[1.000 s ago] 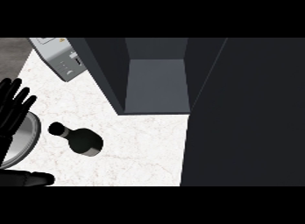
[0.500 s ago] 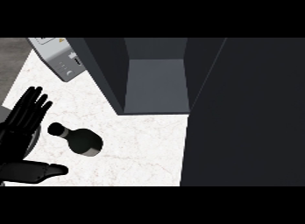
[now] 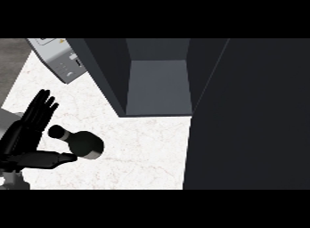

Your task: Pick up the wine, place it into the cabinet and close the cabinet

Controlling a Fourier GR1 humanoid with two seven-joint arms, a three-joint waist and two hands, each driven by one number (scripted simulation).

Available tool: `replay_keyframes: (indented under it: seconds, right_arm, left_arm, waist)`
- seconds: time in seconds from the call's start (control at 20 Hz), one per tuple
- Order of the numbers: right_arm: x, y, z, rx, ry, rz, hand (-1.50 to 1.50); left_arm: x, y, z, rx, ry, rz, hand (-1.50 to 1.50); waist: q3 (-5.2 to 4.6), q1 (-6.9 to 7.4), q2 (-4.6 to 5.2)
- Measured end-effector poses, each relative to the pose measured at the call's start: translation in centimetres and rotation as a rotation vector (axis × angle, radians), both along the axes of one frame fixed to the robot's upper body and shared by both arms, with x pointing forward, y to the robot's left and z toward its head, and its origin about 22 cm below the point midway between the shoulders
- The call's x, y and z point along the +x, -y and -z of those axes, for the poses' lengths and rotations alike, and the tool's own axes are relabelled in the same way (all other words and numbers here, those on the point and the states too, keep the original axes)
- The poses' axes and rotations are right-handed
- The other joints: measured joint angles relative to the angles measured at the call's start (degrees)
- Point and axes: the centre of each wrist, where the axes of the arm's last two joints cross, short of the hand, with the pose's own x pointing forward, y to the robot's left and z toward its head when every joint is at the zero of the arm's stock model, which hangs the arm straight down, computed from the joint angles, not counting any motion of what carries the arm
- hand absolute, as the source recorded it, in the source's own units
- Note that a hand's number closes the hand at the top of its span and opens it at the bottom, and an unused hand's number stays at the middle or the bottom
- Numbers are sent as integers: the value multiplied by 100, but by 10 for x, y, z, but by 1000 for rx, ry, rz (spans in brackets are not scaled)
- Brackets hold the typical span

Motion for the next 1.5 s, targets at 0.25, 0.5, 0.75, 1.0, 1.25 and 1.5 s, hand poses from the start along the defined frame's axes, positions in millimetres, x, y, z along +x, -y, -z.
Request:
replay_keyframes:
  seconds: [0.25,0.5,0.75,1.0,1.25,1.5]
  right_arm:
    - [-1,1,1,-3,-1,0,-150]
    - [0,2,0,-13,4,10,-150]
    - [-1,3,1,-21,3,9,-150]
    - [-2,2,2,-11,3,4,-150]
    - [-3,4,3,-14,9,11,-150]
    - [-2,1,2,-8,5,2,-150]
  left_arm:
    - [9,-4,20,5,-29,-3,-150]
    - [8,-8,42,2,-59,4,-150]
    - [8,-12,67,-15,-80,37,-150]
    - [1,-10,91,-29,-93,56,-150]
    - [-2,-2,115,-26,-102,62,-150]
    - [0,3,126,-85,-107,52,-150]
  waist:
    - [0,-13,-2]
    - [1,-1,-3]
    - [-1,-17,-1]
    - [-1,-11,-5]
    - [-1,-14,-1]
    - [-1,-1,-4]
